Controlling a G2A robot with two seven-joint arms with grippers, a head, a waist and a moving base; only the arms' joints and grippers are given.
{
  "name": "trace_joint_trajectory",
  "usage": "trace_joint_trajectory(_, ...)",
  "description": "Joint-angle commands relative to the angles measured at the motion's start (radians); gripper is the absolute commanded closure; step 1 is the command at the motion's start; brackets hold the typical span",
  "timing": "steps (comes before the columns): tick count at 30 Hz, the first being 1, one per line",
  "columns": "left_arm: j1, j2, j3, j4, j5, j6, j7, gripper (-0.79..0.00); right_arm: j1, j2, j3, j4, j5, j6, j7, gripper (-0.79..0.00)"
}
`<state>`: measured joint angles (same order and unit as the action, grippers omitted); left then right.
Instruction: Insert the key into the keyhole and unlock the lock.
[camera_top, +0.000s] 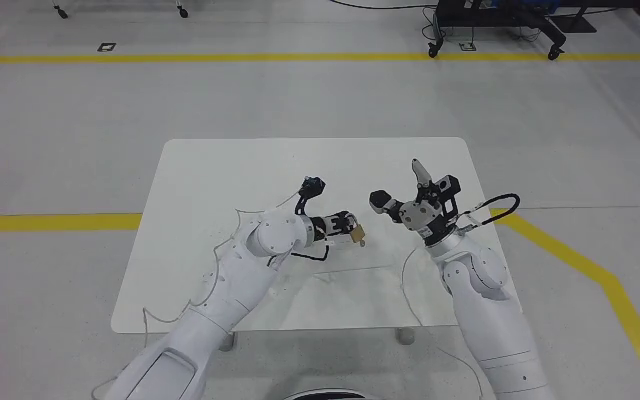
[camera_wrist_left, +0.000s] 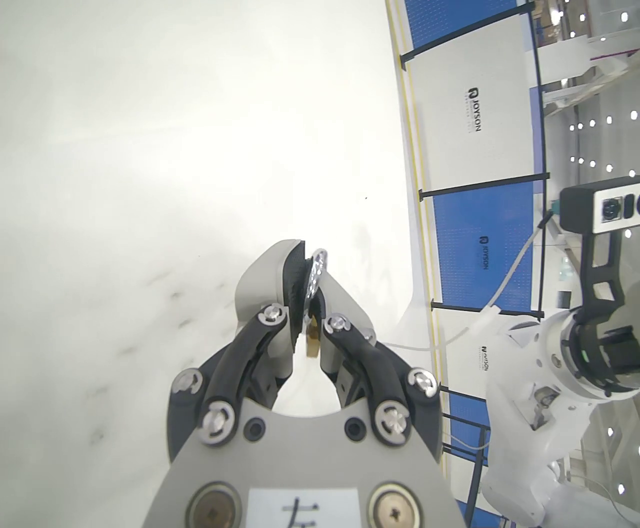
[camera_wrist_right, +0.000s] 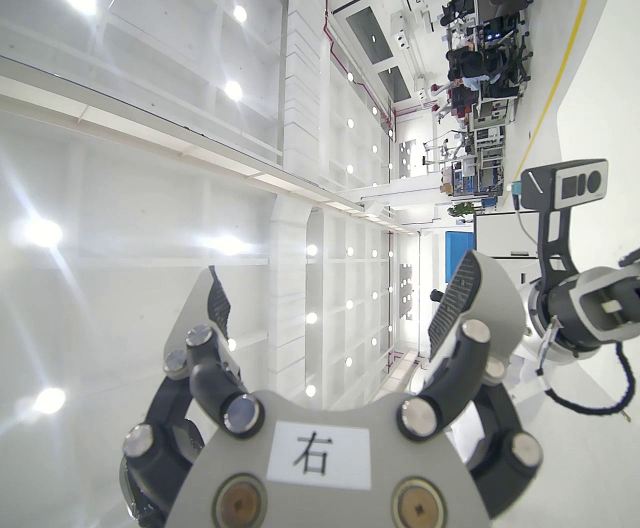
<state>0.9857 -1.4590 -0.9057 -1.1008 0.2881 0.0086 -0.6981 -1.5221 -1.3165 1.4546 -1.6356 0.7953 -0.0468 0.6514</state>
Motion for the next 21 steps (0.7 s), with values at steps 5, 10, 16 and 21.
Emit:
trace_joint_trajectory(5, 0.008, 0.001, 0.005, -0.007, 0.022, 0.021, 0.023, -0.089, -0.003, 0.003, 0.002, 0.000, 0.001, -0.003, 0.006, -0.785)
trace_joint_trajectory(10, 0.020, 0.005, -0.002, -0.022, 0.033, 0.026, 0.033, -0.160, -0.007, 0.004, 0.000, -0.002, 0.000, -0.012, 0.006, -0.785)
trace_joint_trajectory(16, 0.041, 0.011, -0.021, -0.047, 0.012, 0.012, 0.034, -0.209, -0.016, 0.005, -0.004, -0.010, -0.001, -0.019, 0.003, -0.785)
trace_joint_trajectory(21, 0.058, 0.022, -0.068, -0.066, -0.011, -0.009, 0.063, -0.286, -0.027, 0.007, -0.001, -0.028, -0.005, -0.028, -0.003, -0.785)
